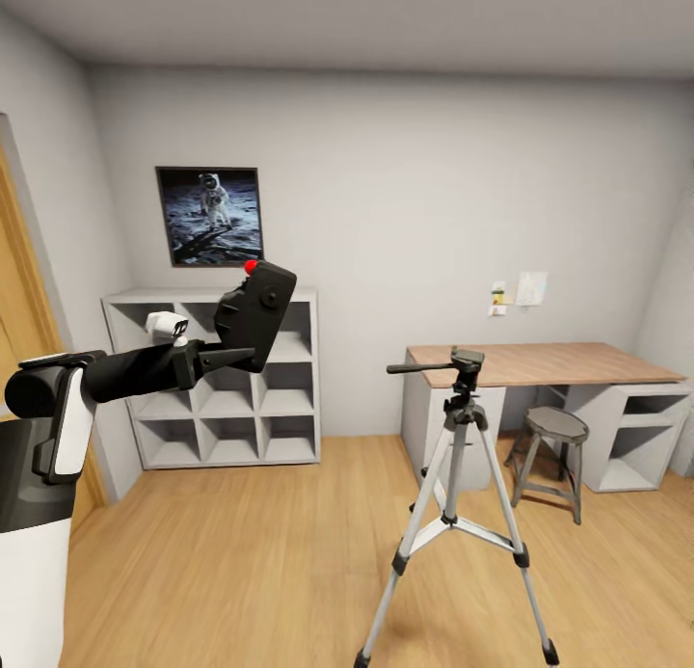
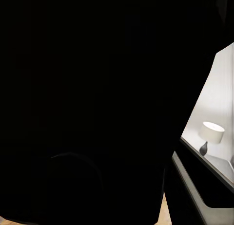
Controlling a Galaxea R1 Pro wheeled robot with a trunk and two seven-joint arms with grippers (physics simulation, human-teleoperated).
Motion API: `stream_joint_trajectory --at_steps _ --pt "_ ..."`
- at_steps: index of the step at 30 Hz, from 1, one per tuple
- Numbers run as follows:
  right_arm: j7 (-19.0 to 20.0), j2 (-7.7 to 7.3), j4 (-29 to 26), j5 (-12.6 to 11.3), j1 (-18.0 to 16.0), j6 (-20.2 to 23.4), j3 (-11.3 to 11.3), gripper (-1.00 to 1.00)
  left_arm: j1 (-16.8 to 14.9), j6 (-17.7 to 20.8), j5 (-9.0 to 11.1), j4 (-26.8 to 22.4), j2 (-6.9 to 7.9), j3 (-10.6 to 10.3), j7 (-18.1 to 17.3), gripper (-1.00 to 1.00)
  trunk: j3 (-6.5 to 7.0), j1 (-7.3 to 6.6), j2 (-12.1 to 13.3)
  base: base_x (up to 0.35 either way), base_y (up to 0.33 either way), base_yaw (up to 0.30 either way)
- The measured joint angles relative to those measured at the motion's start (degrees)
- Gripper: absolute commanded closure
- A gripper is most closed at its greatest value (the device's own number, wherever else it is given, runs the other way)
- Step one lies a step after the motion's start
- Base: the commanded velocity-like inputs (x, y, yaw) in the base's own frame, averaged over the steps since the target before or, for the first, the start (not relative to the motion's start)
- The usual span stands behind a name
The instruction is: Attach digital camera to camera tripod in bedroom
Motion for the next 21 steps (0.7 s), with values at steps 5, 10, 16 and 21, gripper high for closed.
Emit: stream_joint_trajectory --at_steps 5,10,16,21 --pt "0.00 0.00 0.00 0.00 -0.01 0.00 0.00 -1.00 0.00 0.00 0.01 0.00 0.02 0.00 0.00 1.00 0.00 0.00 0.00 -0.009 -0.020 -0.011" --pt "0.00 0.00 0.02 0.00 -0.02 -0.23 0.00 -1.00 0.00 0.00 0.01 0.00 0.02 0.00 0.00 1.00 0.00 0.00 0.00 -0.003 -0.006 -0.003" --pt "0.00 0.00 -0.01 -0.01 -0.02 -2.14 0.00 -1.00 -0.01 0.00 0.00 0.01 0.02 -0.01 0.00 1.00 0.00 0.00 0.00 0.000 -0.018 -0.077" --pt "-0.03 0.00 0.01 -0.01 -0.01 -2.49 0.00 -1.00 0.00 -0.01 0.01 0.03 0.00 -0.01 -0.01 1.00 0.00 0.00 0.00 0.000 -0.194 -0.236"
